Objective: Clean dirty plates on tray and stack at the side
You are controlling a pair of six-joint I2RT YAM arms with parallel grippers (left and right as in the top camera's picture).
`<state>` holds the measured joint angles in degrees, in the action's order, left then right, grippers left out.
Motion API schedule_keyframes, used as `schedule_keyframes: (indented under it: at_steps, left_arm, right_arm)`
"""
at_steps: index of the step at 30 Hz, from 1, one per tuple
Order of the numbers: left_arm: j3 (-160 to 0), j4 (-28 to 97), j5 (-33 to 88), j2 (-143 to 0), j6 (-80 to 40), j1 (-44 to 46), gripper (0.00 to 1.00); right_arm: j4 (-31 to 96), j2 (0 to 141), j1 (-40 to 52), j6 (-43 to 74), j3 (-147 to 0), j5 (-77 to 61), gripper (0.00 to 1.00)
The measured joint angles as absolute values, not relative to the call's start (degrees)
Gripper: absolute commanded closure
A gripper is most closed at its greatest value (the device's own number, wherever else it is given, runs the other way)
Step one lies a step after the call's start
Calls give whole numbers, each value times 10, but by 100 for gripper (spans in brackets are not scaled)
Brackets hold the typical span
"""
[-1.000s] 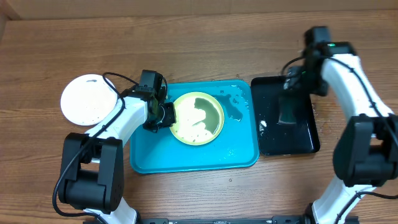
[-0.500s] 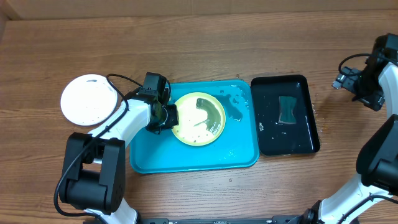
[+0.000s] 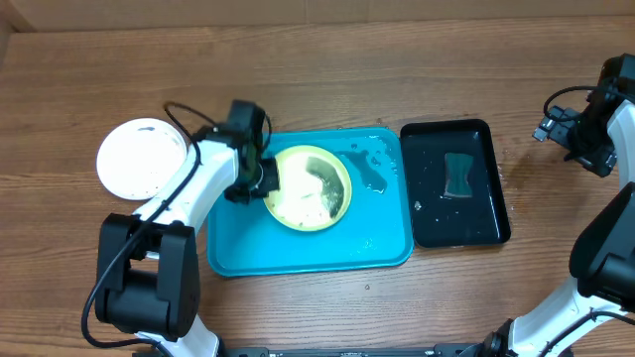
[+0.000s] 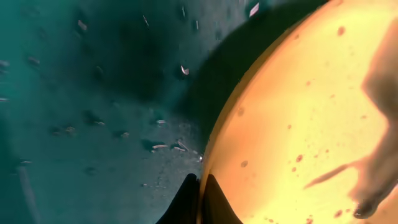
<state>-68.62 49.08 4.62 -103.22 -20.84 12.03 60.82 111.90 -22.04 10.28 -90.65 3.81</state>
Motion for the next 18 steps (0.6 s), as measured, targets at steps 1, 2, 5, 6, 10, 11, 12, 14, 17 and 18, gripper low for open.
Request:
schedule_keyframes:
  at_steps: [1, 2, 5, 6, 10, 11, 12, 14, 17, 18]
  left_arm:
    - [-703, 502, 37, -1032, -208, 120, 96]
    - [-720, 509, 29, -1032, -208, 120, 96]
    - [-764, 522, 10, -1032, -208, 120, 96]
    - [-778, 526, 7, -1032, -208, 121, 96]
    - [-819, 531, -4, -1032, -210, 132, 96]
    - [-822, 527, -6, -1032, -211, 137, 96]
    - [-823, 518, -8, -1032, -211, 144, 96]
    - [-824, 501, -11, -1032, -215, 165, 96]
    - [-825, 472, -23, -1032, -221, 196, 96]
    - [-825, 463, -27, -1032, -223, 207, 96]
  right_arm:
    - [608, 1119, -220, 103, -907, 38, 0]
    - [608, 1119, -220, 103, -907, 38, 0]
    - [608, 1119, -220, 103, -907, 38, 0]
    - [608, 1119, -220, 103, -907, 38, 0]
    - [608, 1119, -220, 103, -907, 38, 0]
    - [608, 1119, -220, 103, -907, 38, 0]
    - [608, 1119, -220, 103, -907, 38, 0]
    - [608, 1119, -220, 103, -907, 38, 0]
    - [608, 1119, -220, 103, -907, 38, 0]
    - [608, 1119, -220, 103, -907, 38, 0]
